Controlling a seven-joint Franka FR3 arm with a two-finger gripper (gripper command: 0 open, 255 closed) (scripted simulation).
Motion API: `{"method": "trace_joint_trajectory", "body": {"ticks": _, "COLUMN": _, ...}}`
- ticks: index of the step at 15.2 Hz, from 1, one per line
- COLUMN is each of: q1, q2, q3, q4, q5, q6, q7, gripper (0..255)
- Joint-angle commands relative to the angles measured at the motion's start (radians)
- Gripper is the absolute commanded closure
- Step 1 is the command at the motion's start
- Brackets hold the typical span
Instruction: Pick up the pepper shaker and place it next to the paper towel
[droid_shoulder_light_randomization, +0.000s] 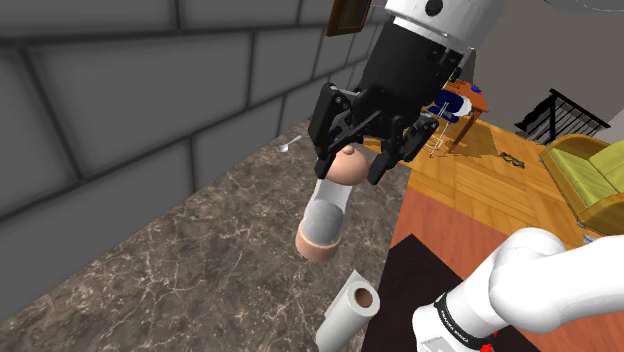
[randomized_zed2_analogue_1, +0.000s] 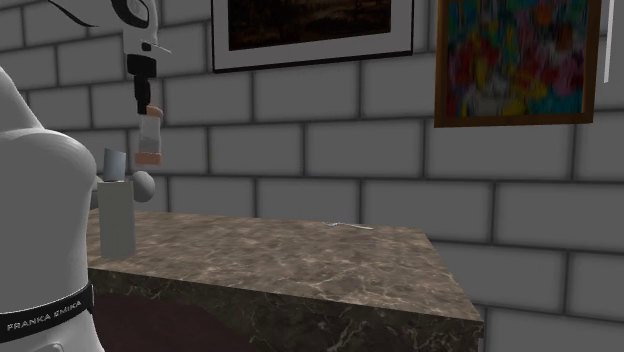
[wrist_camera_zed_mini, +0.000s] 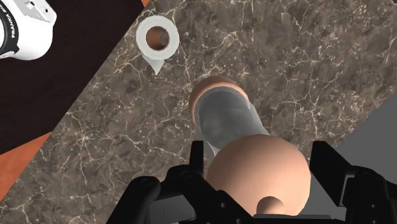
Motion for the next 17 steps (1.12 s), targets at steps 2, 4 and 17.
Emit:
{"method": "trace_joint_trajectory", "body": {"ticks": 2, "q1": 0.004, "q2": -0.012, "q3": 0.004, "q4": -0.049, "q5": 0.008, "q6": 0.038, "q7": -0.009, "gripper": 255}}
{"method": "trace_joint_trajectory", "body": {"ticks": 4, "q1": 0.007, "q2": -0.020, "q3": 0.008, "q4": -0.081, "q5": 0.013, "q6": 0.062, "q7": -0.013, "gripper": 255}}
{"method": "trace_joint_trajectory", "body": {"ticks": 17, "q1": 0.026, "q2": -0.049, "q3": 0.042, "q4": -0.271, "q5": 0.050, "q6": 0.224, "q7": -0.041, "gripper": 255}}
